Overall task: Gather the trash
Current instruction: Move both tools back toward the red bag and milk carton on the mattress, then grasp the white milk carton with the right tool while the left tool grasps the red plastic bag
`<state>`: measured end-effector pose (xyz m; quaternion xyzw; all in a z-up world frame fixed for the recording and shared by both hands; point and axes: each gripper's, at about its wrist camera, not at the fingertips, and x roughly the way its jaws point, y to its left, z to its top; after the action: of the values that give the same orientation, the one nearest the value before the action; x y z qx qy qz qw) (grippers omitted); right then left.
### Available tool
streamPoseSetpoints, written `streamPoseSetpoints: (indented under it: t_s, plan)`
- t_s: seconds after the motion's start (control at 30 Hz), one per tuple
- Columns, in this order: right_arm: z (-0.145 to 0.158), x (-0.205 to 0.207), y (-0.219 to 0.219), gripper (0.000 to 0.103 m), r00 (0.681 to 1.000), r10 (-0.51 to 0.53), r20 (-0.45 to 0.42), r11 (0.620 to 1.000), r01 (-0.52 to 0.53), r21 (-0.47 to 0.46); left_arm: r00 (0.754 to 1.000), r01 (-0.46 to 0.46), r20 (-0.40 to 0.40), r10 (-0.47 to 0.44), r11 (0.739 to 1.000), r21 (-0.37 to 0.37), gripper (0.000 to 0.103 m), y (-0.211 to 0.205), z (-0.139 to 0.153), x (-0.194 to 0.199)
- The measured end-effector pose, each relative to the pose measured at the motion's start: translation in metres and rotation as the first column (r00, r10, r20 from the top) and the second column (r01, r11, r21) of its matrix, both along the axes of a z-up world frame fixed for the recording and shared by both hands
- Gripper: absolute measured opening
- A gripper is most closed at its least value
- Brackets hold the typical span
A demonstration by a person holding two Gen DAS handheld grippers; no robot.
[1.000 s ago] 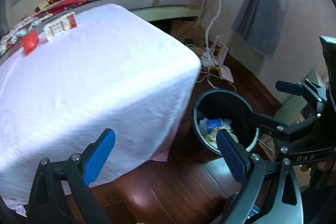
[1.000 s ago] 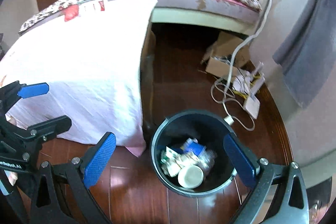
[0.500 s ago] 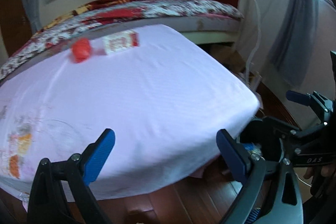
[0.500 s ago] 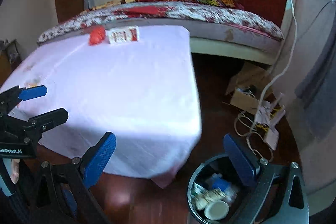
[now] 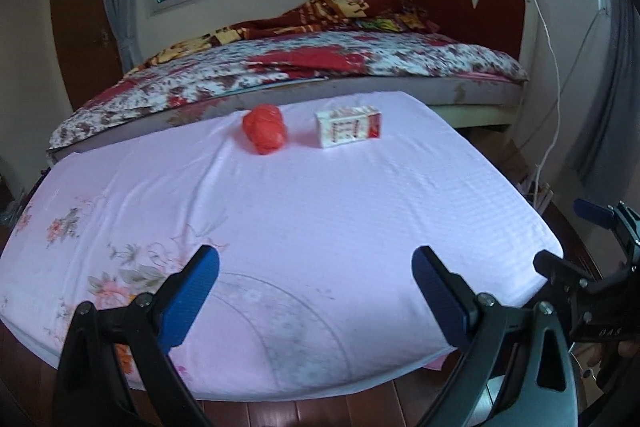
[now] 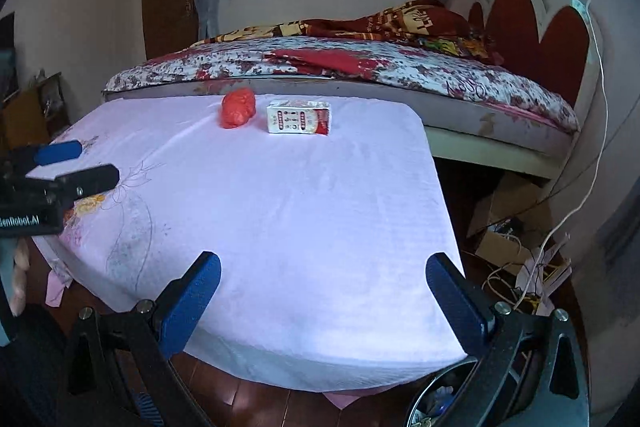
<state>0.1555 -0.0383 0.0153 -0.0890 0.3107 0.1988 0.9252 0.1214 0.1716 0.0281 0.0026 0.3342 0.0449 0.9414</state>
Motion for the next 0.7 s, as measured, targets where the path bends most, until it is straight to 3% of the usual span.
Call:
streamPoseSetpoints:
  t_s: [0.2, 0.4, 0.7]
  plan:
    - [0.010, 0.007, 0.014, 0.103, 1.000, -0.013, 0.003, 1.000, 0.013, -0.028, 1.000, -0.014, 0.011, 0.014, 1.000, -0.015, 0.098, 0.012, 0.002, 0.002]
    - [0.023, 0.024, 0.024, 0.103, 1.000, -0.011, -0.008, 1.000, 0.011, 0.002, 0.999, -0.026, 0.042, 0.029, 0.998, -0.064, 0.098, 0.025, 0.007, 0.013]
    - [0.014, 0.099, 0.050, 0.103, 0.999, -0.005, -0.033, 1.000, 0.005, 0.012, 0.997, -0.070, 0.015, 0.073, 0.988, -0.137, 0.091, 0.053, -0.011, 0.069]
